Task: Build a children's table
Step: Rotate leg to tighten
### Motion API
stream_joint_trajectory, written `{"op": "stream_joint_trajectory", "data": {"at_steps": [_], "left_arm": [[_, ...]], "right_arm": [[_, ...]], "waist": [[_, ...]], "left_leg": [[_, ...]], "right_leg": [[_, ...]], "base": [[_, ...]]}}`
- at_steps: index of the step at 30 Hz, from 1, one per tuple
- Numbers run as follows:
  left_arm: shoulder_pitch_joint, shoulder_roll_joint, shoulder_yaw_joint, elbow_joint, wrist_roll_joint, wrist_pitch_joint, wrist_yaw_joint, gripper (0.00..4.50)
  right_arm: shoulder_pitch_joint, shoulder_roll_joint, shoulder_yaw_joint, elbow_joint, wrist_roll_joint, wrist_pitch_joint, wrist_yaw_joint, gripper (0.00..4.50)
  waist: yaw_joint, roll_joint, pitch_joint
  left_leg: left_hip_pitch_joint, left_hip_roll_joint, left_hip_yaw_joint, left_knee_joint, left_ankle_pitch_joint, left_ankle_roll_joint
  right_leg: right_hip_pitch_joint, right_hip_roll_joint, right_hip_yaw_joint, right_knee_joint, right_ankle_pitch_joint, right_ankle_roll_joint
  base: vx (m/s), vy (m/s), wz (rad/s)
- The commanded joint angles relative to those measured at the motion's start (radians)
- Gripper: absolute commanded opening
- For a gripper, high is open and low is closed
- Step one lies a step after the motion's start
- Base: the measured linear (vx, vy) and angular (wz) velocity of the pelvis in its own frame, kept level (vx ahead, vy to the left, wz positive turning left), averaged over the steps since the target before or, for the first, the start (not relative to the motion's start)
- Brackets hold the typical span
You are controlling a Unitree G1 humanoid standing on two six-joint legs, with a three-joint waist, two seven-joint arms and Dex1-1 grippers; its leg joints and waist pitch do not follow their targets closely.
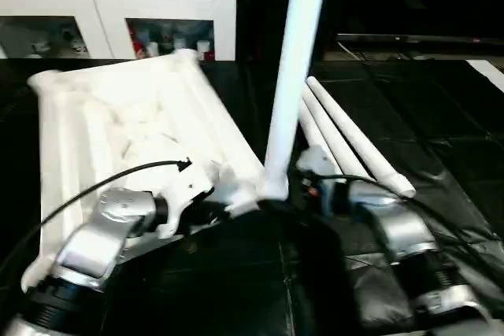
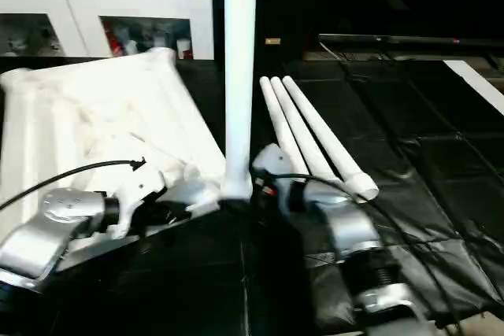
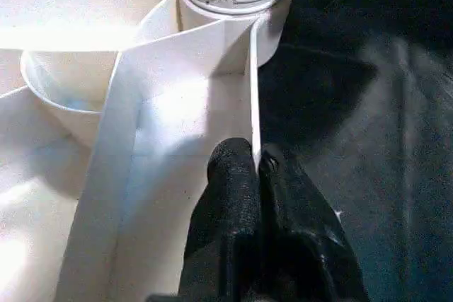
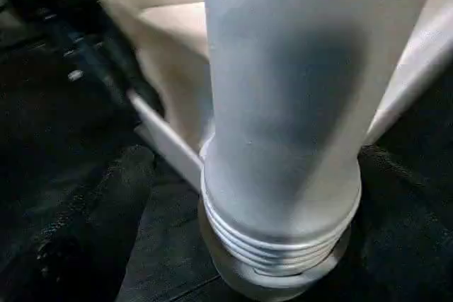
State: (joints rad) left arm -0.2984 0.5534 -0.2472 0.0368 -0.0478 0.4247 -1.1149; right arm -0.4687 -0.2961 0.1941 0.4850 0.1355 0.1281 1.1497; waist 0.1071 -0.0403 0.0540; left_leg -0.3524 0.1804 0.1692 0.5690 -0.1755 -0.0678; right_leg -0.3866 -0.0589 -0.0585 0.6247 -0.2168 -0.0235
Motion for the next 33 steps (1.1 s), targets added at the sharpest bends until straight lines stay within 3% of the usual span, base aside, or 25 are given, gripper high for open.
{"op": "stream_joint_trajectory", "data": {"at_steps": [1, 6, 7, 15, 21, 27, 33], "left_arm": [[-0.033, 0.022, -0.046, 0.007, -0.013, -0.063, -0.085, 0.0], [-0.056, 0.057, -0.078, 0.057, 0.003, -0.135, -0.157, 0.0], [-0.06, 0.061, -0.082, 0.066, 0.0, -0.146, -0.174, 0.0], [-0.098, 0.081, -0.113, 0.13, 0.008, -0.223, -0.24, 0.0], [-0.135, 0.065, -0.11, 0.187, 0.018, -0.252, -0.232, 0.0], [-0.143, 0.065, -0.115, 0.213, 0.018, -0.275, -0.243, 0.0], [-0.149, 0.061, -0.112, 0.233, 0.016, -0.282, -0.248, 0.0]], "right_arm": [[-0.03, -0.032, 0.016, -0.002, 0.008, -0.001, 0.07, 4.45], [-0.041, -0.072, 0.037, -0.018, 0.032, -0.007, 0.19, 4.45], [-0.042, -0.076, 0.041, -0.02, 0.033, -0.024, 0.206, 4.45], [-0.054, -0.089, 0.056, -0.011, 0.05, -0.023, 0.288, 3.72], [-0.048, -0.085, 0.074, 0.005, 0.032, -0.043, 0.285, 3.33], [-0.039, -0.079, 0.076, 0.0, 0.027, -0.044, 0.283, 2.84], [-0.03, -0.072, 0.082, 0.0, 0.025, -0.049, 0.272, 2.4]], "waist": [[0.002, 0.011, -0.057], [0.014, 0.011, -0.057], [0.014, 0.007, -0.058], [0.034, 0.007, -0.06], [0.035, 0.009, -0.059], [0.035, 0.013, -0.061], [0.035, 0.013, -0.06]], "left_leg": [[0.008, 0.05, -0.012, -0.056, -0.178, 0.057], [0.01, 0.056, -0.009, -0.056, -0.189, 0.041], [0.009, 0.056, -0.009, -0.056, -0.188, 0.041], [0.01, 0.058, -0.006, -0.054, -0.178, 0.033], [0.009, 0.058, -0.009, -0.056, -0.205, 0.01], [0.009, 0.058, -0.009, -0.055, -0.198, 0.011], [0.01, 0.058, -0.01, -0.057, -0.22, 0.005]], "right_leg": [[0.045, -0.081, 0.053, -0.075, -0.11, -0.22], [0.044, -0.084, 0.05, -0.072, -0.115, -0.225], [0.045, -0.084, 0.049, -0.071, -0.113, -0.225], [0.042, -0.086, 0.048, -0.069, -0.118, -0.22], [0.043, -0.089, 0.048, -0.071, -0.155, -0.209], [0.043, -0.087, 0.047, -0.067, -0.12, -0.218], [0.044, -0.088, 0.047, -0.07, -0.141, -0.216]], "base": [[0.0, 0.0, 0.0], [0.0, 0.0, 0.0], [0.0, 0.0, 0.0], [0.0, 0.0, 0.0], [0.0, 0.0, 0.0], [0.0, 0.0, 0.0], [0.0, 0.0, 0.0]]}}
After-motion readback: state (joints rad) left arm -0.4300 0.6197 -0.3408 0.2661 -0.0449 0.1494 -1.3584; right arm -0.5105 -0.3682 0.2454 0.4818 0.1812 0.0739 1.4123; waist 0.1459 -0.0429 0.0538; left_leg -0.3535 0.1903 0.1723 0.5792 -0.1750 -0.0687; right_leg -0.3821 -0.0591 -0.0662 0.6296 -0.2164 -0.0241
